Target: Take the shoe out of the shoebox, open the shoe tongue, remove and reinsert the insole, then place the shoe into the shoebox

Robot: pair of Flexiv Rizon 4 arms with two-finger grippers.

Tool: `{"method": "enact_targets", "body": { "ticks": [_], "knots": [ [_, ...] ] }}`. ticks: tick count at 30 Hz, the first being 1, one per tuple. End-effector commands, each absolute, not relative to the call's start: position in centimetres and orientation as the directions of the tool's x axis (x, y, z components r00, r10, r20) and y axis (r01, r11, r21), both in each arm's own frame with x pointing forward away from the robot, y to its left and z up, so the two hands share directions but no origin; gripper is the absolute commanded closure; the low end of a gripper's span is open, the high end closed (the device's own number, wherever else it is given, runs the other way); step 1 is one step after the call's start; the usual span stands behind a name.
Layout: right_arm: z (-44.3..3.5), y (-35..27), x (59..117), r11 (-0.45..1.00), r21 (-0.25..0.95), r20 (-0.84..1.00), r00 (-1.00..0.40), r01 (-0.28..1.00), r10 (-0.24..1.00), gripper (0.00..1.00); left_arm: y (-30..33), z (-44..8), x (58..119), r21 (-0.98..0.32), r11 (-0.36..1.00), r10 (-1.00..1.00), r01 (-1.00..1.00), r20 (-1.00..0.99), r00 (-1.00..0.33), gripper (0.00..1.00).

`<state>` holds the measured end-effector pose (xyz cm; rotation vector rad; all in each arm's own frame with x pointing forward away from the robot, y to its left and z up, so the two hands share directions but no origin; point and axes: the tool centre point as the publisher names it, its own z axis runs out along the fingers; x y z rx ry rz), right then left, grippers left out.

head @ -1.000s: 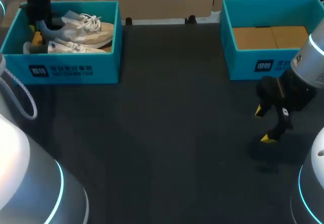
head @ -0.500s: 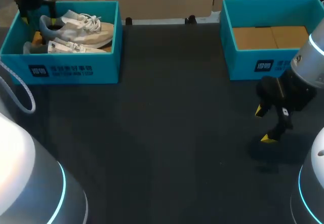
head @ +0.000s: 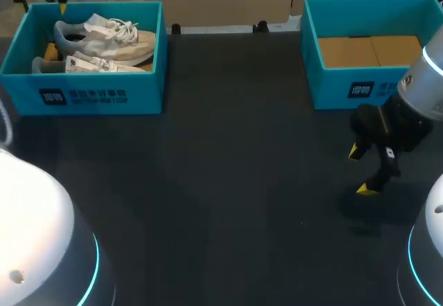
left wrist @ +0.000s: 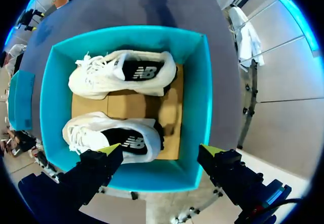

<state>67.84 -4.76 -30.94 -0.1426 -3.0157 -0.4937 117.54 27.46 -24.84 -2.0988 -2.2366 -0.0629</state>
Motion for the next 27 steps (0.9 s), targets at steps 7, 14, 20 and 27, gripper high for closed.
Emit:
{"method": "enact_targets", "body": {
  "ticks": [7,14,20,27],
  "knots": [
    [-31.0,-4.8,67.7,0.944,0.313,0.094,-0.992,0.105,0.079,0.00,28.1,-20.1,109.4,0.053,0.034,0.997,0.998,0.073,-0.038,0.00],
    [-31.0,-4.8,67.7,0.944,0.313,0.094,-0.992,0.105,0.079,0.00,28.3,-19.1,107.7,0.063,0.021,0.998,0.998,0.062,-0.025,0.00],
    [-31.0,-4.8,67.7,0.944,0.313,0.094,-0.992,0.105,0.079,0.00,28.9,-18.5,106.7,0.071,0.025,0.997,0.997,0.067,-0.030,0.00],
    [-31.0,-4.8,67.7,0.944,0.313,0.094,-0.992,0.105,0.079,0.00,29.5,-18.1,105.3,0.074,0.028,0.998,0.997,0.061,-0.032,0.00]
  ]
}}
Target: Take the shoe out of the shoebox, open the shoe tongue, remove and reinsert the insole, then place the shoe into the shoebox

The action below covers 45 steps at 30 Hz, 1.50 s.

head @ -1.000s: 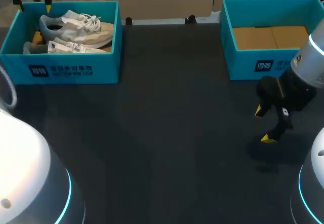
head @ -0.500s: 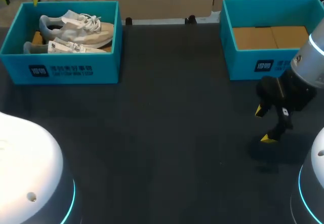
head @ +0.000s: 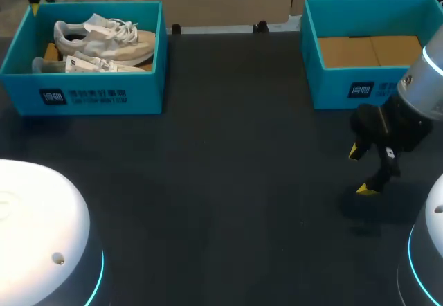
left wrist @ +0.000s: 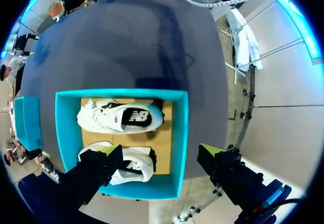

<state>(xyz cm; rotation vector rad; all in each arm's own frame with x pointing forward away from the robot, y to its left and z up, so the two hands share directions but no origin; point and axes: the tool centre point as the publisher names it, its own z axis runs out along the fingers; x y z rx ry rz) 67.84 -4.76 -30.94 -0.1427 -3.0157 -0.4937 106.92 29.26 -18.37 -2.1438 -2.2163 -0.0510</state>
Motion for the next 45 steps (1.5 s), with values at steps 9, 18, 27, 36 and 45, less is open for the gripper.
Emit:
{"method": "enact_targets", "body": {
  "ticks": [9,18,27,36,45],
  "knots": [
    [-31.0,-4.8,67.7,0.944,0.313,0.094,-0.992,0.105,0.079,0.00,29.8,-17.7,103.6,0.076,0.009,0.999,0.997,0.048,-0.013,0.00],
    [-31.0,-4.8,67.7,0.944,0.313,0.094,-0.992,0.105,0.079,0.00,29.2,-19.2,102.5,0.077,-0.040,0.999,0.996,0.029,0.038,0.00],
    [-31.0,-4.8,67.7,0.944,0.313,0.094,-0.992,0.105,0.079,0.00,28.6,-21.5,103.0,0.042,0.000,0.999,0.999,0.044,-0.002,0.00],
    [-31.0,-4.8,67.7,0.944,0.313,0.094,-0.992,0.105,0.079,0.00,28.4,-21.9,103.1,0.038,-0.006,0.999,0.999,0.051,0.004,0.00],
    [-31.0,-4.8,67.7,0.944,0.313,0.094,-0.992,0.105,0.079,0.00,28.4,-23.0,103.4,0.025,-0.038,0.997,0.999,0.069,0.037,0.00]
  ]
}}
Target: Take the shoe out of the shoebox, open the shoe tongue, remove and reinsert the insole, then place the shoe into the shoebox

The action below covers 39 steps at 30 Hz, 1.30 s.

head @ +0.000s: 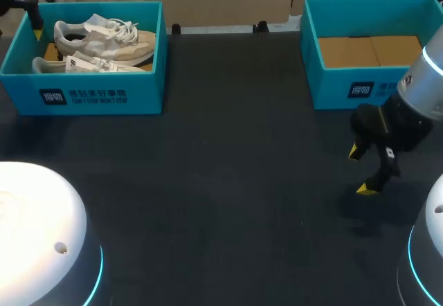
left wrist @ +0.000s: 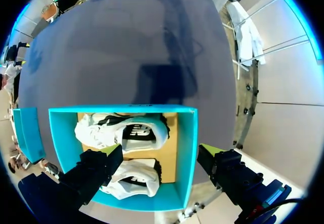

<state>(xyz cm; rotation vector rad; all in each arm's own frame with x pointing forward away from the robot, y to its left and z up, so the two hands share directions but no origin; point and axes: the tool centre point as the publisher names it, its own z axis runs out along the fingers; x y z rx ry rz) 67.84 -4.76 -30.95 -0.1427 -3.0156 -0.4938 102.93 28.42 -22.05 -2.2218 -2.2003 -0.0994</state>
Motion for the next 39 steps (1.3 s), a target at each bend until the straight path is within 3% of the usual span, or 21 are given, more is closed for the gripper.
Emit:
{"method": "enact_targets", "body": {
  "ticks": [1,39],
  "knots": [
    [-31.0,-4.8,67.7,0.944,0.313,0.094,-0.992,0.105,0.079,0.00,28.5,-23.3,103.4,0.026,-0.035,0.997,0.999,0.068,0.034,0.00],
    [-31.0,-4.8,67.7,0.944,0.313,0.094,-0.992,0.105,0.079,0.00,29.1,-31.7,104.8,-0.029,-0.076,0.997,0.997,0.029,0.077,0.01]
  ]
}}
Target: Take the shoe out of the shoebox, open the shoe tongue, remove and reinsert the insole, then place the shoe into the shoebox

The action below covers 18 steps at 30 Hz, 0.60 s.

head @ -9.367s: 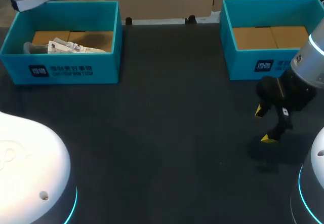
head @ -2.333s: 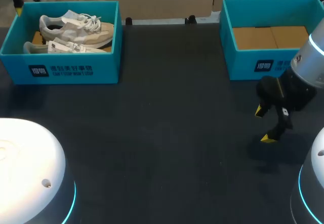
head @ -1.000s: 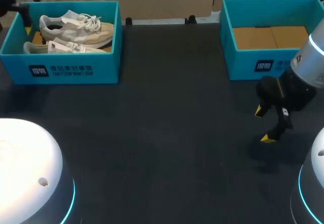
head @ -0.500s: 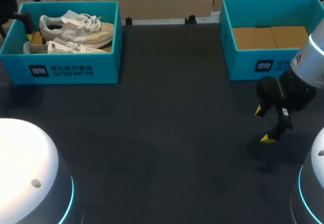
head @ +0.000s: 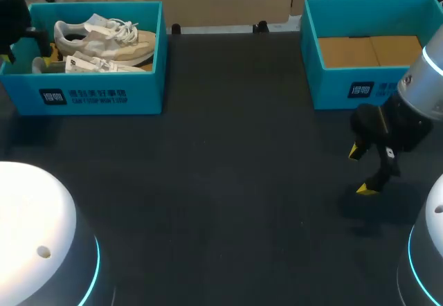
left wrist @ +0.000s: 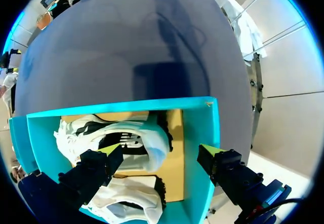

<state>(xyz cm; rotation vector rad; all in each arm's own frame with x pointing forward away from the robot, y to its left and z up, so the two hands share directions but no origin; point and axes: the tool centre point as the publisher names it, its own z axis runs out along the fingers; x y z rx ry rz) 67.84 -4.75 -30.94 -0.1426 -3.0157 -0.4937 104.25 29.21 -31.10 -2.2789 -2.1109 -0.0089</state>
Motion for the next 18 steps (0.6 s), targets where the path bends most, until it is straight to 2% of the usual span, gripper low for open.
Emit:
{"method": "enact_targets", "body": {
  "ticks": [1,3,4,8,13,18],
  "knots": [
    [-31.0,-4.8,67.7,0.944,0.313,0.094,-0.992,0.105,0.079,0.00,29.0,-31.9,104.8,-0.032,-0.075,0.997,0.997,0.029,0.076,0.03],
    [-31.0,-4.8,67.7,0.944,0.313,0.094,-0.992,0.105,0.079,0.00,28.9,-32.0,104.8,-0.033,-0.076,0.997,0.997,0.029,0.077,0.05],
    [-31.0,-4.8,67.7,0.944,0.313,0.094,-0.992,0.105,0.079,0.00,28.7,-32.1,104.8,-0.031,-0.076,0.996,0.997,0.033,0.077,0.11],
    [-31.0,-4.8,67.7,0.944,0.313,0.094,-0.992,0.105,0.079,0.00,28.4,-32.4,104.8,-0.033,-0.068,0.997,0.997,0.041,0.069,0.23],
    [-31.0,-4.8,67.7,0.944,0.313,0.094,-0.992,0.105,0.079,0.00,28.3,-33.4,104.8,-0.046,-0.057,0.997,0.997,0.051,0.059,0.21],
    [-31.0,-4.8,67.7,0.944,0.313,0.094,-0.992,0.105,0.079,0.00,28.4,-34.2,105.0,-0.049,-0.046,0.997,0.998,0.065,0.049,0.25]
  ]
}}
